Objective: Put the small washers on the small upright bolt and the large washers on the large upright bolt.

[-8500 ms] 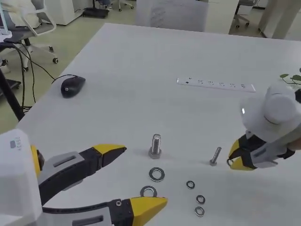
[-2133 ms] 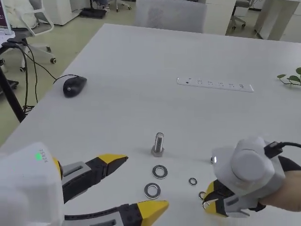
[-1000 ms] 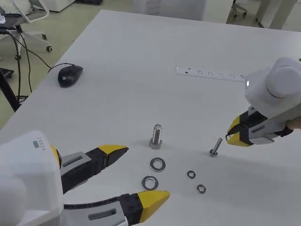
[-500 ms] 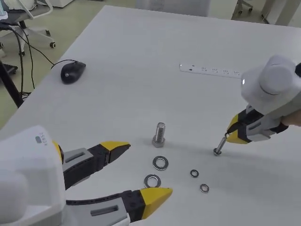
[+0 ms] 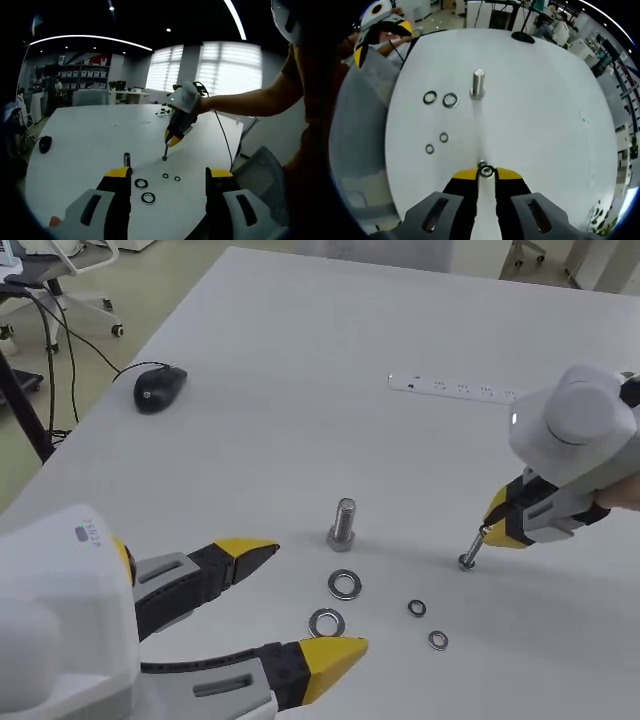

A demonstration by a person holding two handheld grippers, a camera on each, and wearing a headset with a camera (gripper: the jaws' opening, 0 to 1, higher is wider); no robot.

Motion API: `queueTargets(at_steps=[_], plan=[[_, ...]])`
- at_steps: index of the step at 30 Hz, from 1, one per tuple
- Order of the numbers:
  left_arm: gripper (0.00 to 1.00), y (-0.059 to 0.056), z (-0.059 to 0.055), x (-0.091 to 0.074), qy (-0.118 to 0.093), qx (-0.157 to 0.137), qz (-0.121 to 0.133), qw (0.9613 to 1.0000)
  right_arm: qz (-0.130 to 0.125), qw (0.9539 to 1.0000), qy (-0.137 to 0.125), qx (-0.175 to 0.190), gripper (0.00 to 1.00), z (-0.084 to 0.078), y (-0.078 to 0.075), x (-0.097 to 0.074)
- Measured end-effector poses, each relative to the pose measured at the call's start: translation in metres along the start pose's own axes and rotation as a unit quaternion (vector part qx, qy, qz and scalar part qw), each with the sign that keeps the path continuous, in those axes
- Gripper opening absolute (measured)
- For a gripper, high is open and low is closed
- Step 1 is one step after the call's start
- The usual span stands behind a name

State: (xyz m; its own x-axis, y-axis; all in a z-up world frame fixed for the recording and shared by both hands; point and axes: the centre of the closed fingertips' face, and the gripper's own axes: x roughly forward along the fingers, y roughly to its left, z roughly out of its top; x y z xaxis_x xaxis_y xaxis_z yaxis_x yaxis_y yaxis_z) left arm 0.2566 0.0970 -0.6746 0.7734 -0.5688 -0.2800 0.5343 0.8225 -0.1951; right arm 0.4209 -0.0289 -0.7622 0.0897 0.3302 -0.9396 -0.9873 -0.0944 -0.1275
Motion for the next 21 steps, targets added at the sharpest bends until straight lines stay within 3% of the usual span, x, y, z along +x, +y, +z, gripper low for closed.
queueTargets(at_steps=[10,21], plan=[[0.59,0.001,-0.002,-0.001,0.0,-0.004,0.002,1.0,0.006,0.9998,0.013,-0.013,0.12,0.0,0.003,0.007],[0.59,0.001,-0.004,-0.002,0.001,-0.007,0.004,1.0,0.021,0.9993,0.025,-0.019,0.12,-0.007,0.006,0.026]])
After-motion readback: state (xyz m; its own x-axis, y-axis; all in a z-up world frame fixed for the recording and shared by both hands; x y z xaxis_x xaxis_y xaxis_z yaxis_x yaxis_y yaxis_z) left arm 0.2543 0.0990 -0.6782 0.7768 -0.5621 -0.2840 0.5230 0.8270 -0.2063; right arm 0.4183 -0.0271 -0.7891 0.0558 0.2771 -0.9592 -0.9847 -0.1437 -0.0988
